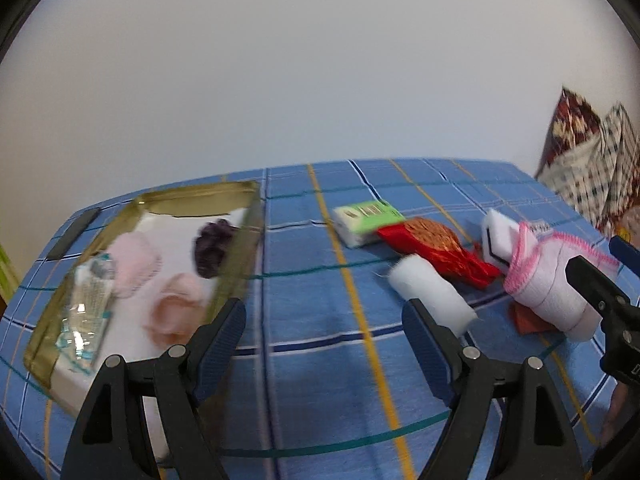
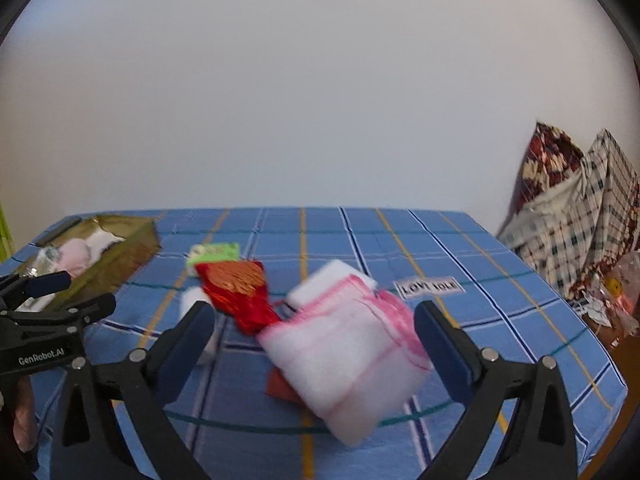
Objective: Organize soft objects
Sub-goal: 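Grasp the pink-edged white towel with the right tool and lift it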
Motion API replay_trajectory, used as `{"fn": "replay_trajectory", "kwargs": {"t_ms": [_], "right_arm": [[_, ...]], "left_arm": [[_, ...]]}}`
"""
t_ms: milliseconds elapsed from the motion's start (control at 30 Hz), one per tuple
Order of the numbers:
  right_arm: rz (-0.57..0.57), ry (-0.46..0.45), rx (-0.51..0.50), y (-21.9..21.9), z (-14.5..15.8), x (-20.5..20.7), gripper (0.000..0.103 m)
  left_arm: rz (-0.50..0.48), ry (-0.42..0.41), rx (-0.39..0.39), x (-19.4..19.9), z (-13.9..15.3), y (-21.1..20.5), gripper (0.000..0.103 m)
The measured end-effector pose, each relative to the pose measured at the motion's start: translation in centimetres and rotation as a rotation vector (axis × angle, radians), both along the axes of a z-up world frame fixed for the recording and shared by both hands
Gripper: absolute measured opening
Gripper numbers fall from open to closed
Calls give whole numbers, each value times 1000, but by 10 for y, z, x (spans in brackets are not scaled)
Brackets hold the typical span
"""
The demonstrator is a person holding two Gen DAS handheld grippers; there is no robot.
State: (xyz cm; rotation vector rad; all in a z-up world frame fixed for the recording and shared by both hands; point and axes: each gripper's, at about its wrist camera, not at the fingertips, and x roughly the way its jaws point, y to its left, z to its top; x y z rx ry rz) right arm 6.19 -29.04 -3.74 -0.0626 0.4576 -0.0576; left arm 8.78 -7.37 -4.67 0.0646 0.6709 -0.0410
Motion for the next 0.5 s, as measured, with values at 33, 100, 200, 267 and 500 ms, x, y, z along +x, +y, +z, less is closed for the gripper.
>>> {"fn": "replay_trajectory", "kwargs": {"t_ms": [33,100,200,267,500], "right_arm": [[-3,24,-2,-3,-3,3,102],[-3,49,4,-9,-8,4,102],[10,91,38,-17,-13,11,102],[15,111,29,-16,-16,12,102],[53,213,8,-11,-28,26,102]], "left_arm": [[-9,23,13,5,-4,-7,82],[-19,43,17,10,-8,-15,82],[-24,64,17,18,-10,-21,82],[-21,64,14,19,-9,-22,82],[-11,74,21,23,-12,-23,82]]}}
